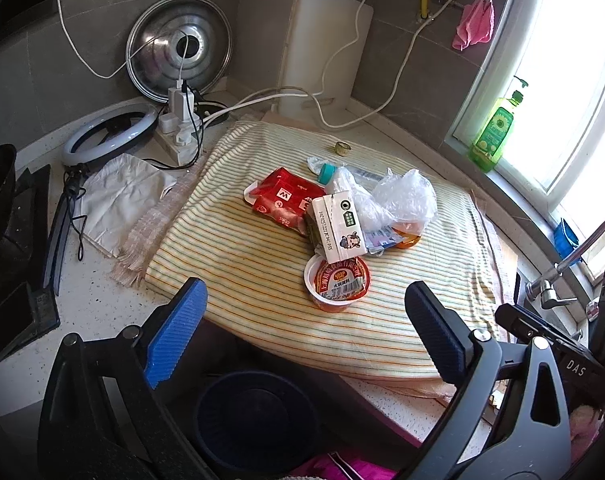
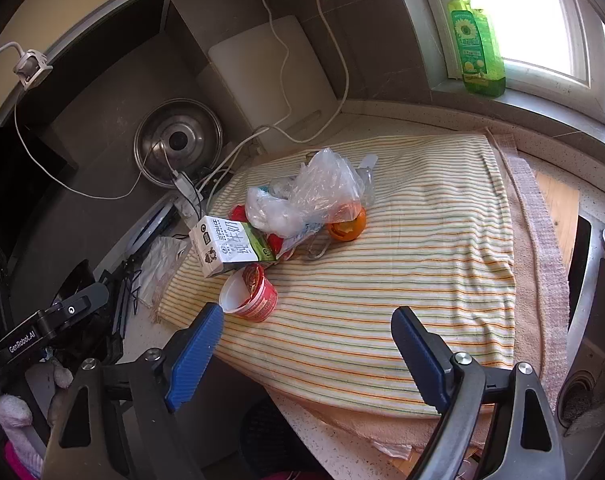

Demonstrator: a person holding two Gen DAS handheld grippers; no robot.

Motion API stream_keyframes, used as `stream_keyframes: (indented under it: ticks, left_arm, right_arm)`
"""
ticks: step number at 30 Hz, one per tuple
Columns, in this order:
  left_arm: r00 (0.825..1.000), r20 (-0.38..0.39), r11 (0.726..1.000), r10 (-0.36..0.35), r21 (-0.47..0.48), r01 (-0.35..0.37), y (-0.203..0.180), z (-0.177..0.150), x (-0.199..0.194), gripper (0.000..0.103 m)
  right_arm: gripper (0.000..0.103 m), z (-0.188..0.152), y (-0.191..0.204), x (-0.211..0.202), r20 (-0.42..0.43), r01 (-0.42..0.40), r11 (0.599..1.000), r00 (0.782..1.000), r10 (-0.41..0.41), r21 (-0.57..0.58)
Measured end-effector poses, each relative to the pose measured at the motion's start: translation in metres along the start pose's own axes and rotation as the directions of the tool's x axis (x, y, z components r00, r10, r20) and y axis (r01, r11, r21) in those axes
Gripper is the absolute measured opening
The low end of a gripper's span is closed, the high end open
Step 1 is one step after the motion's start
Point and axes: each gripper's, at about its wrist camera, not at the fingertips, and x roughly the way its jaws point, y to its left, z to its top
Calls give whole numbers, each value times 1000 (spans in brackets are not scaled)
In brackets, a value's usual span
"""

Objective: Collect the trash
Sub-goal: 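Grasp the white milk carton with the left tool while the right tool grasps the red noodle cup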

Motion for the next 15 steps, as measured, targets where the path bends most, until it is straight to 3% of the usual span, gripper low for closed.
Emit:
stream_keyframes:
  ticks: [2, 5, 7, 10, 15]
  left_arm:
    - [1000, -10, 1000, -11, -1, 11, 0, 5, 6, 95]
    - [999, -25, 999, -38, -5, 38, 1, 14, 16, 91]
    - [998, -35, 998, -59, -8, 59, 0, 20, 23, 88]
    - [994, -60, 996, -93, -10, 93, -3, 31, 37, 85]
    - [987, -109, 993, -117, -15, 116, -9, 48, 66, 84]
  right_arm:
    - [86, 0, 1, 7, -20, -13, 1000, 1000, 13, -5]
    - [74, -1, 3, 21, -65, -54, 999, 996, 54, 2]
    - [74, -1, 4, 31, -90, -82, 997, 992, 83, 17]
    - [63, -3, 8, 46, -124, -109, 994, 986, 112, 31]
    - [59, -5, 8, 66, -168, -152, 985, 972, 164, 82]
